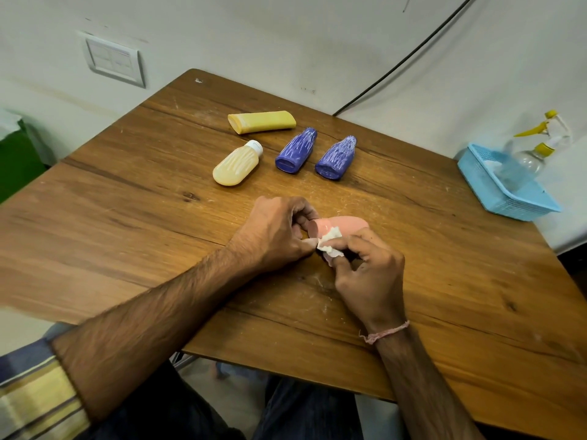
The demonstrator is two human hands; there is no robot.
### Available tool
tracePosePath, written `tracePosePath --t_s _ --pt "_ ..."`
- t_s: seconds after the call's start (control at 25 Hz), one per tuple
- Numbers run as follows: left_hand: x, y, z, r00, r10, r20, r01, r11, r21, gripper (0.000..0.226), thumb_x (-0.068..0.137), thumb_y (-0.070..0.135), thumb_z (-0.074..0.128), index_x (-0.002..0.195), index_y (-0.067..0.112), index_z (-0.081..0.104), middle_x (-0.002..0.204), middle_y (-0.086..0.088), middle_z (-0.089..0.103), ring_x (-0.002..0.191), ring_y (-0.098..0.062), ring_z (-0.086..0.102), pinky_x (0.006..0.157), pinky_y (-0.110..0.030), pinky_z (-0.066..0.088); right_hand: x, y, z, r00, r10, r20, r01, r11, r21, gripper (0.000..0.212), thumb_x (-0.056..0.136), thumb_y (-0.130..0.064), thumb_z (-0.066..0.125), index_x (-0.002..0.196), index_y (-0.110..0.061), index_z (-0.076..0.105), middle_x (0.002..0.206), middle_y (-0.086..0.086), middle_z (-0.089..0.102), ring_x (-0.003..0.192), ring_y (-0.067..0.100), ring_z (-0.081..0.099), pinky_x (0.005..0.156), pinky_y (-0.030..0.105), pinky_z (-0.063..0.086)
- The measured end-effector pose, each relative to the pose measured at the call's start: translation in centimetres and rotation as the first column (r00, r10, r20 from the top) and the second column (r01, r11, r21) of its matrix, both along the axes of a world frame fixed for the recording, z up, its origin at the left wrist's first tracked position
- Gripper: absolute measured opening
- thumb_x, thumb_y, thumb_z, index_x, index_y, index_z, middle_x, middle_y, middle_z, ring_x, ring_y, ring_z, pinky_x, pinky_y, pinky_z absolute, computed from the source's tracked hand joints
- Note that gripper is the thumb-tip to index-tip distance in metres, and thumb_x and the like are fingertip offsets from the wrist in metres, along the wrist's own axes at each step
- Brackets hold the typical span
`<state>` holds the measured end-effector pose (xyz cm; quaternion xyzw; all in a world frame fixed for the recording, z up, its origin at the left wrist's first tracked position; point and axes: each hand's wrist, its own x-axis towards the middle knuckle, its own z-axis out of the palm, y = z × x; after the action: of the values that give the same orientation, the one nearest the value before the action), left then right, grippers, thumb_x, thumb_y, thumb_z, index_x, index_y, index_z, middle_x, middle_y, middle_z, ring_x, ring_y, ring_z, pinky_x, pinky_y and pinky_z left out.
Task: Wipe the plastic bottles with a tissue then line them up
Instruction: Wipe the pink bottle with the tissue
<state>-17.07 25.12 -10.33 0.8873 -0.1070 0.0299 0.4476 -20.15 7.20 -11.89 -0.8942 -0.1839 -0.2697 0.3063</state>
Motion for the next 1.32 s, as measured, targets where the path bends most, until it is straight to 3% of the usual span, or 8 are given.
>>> tracePosePath --t_s 0.12,0.24,0.48,0.6,0.72,0.96,1.16,1.32 --pt "-0.1 0.1 0.1 1.0 -0.004 -0.004 0.004 1.0 0.016 0.034 0.077 0.029 0.084 0.106 0.027 0.068 0.086 0.014 0.069 0.074 -0.002 0.067 0.063 -0.005 0.051 0.2 0.0 0.3 0.992 -0.054 0.116 0.047 0.997 0.058 0.019 0.081 0.005 0.073 0.097 -0.007 0.074 0.098 0.005 0.069 0.095 0.013 0.064 0.081 0.02 0.054" --pt "-0.2 0.1 0.3 1.0 -0.007 -0.009 0.007 1.0 0.009 0.03 0.078 0.027 0.083 0.103 0.028 0.065 0.079 0.017 0.063 0.069 0.002 0.061 0.063 0.0 0.047 0.4 0.9 0.3 0.994 0.068 0.085 -0.066 0.998 -0.026 0.025 0.082 0.006 0.072 0.103 -0.008 0.075 0.105 0.004 0.071 0.105 0.014 0.065 0.092 0.022 0.052" --pt "0.0 0.0 0.2 1.0 0.001 -0.021 -0.002 1.0 -0.013 0.033 0.076 0.03 0.085 0.105 0.025 0.069 0.088 0.013 0.071 0.074 -0.001 0.067 0.062 -0.005 0.052 0.0 0.8 0.0 0.997 -0.013 0.075 0.016 0.999 -0.041 0.012 0.075 0.002 0.068 0.079 -0.009 0.072 0.08 0.001 0.067 0.074 0.009 0.06 0.064 0.025 0.051" --pt "0.1 0.0 0.1 1.0 -0.006 -0.031 0.006 1.0 -0.005 0.034 0.077 0.03 0.084 0.107 0.026 0.068 0.088 0.013 0.07 0.072 0.002 0.064 0.061 -0.005 0.049 0.1 0.9 0.2 0.984 -0.04 0.176 0.032 0.998 0.046 0.016 0.078 0.006 0.065 0.085 -0.005 0.073 0.089 0.005 0.069 0.086 0.014 0.064 0.073 0.023 0.053" --pt "-0.1 0.0 0.2 1.0 -0.005 -0.015 0.005 0.999 0.031 0.033 0.077 0.028 0.083 0.107 0.025 0.067 0.08 0.017 0.064 0.068 0.005 0.06 0.06 -0.002 0.046 0.5 1.3 0.1 0.989 0.045 0.138 -0.041 0.999 -0.035 0.024 0.08 0.007 0.069 0.099 -0.006 0.076 0.101 0.005 0.073 0.101 0.015 0.068 0.089 0.027 0.055" --pt "0.0 -0.1 0.0 1.0 -0.005 -0.013 0.005 1.0 -0.001 0.032 0.076 0.028 0.084 0.105 0.025 0.07 0.084 0.014 0.071 0.071 0.002 0.066 0.063 -0.006 0.052 -0.1 1.1 -0.4 0.991 -0.051 0.125 0.06 0.996 -0.071 0.009 0.074 0.002 0.069 0.077 -0.005 0.073 0.079 0.005 0.068 0.074 0.016 0.064 0.063 0.032 0.054" --pt "0.1 0.0 -0.2 1.0 0.009 0.011 -0.009 0.999 0.05 0.028 0.078 0.025 0.081 0.103 0.023 0.07 0.085 0.012 0.069 0.073 0.0 0.063 0.066 -0.008 0.05 0.1 1.3 -0.1 0.985 0.076 0.156 -0.062 0.994 -0.089 0.021 0.08 0.008 0.068 0.097 -0.003 0.076 0.101 0.008 0.073 0.103 0.02 0.067 0.091 0.031 0.054" --pt "-0.1 0.0 -0.2 1.0 -0.006 0.024 0.006 1.0 0.007 0.028 0.075 0.028 0.084 0.1 0.024 0.071 0.083 0.012 0.071 0.066 0.002 0.063 0.063 -0.004 0.049 0.1 2.1 -0.5 0.99 -0.039 0.137 0.052 0.995 -0.091 0.017 0.079 0.003 0.069 0.093 -0.003 0.077 0.091 0.009 0.073 0.09 0.022 0.069 0.078 0.036 0.057"
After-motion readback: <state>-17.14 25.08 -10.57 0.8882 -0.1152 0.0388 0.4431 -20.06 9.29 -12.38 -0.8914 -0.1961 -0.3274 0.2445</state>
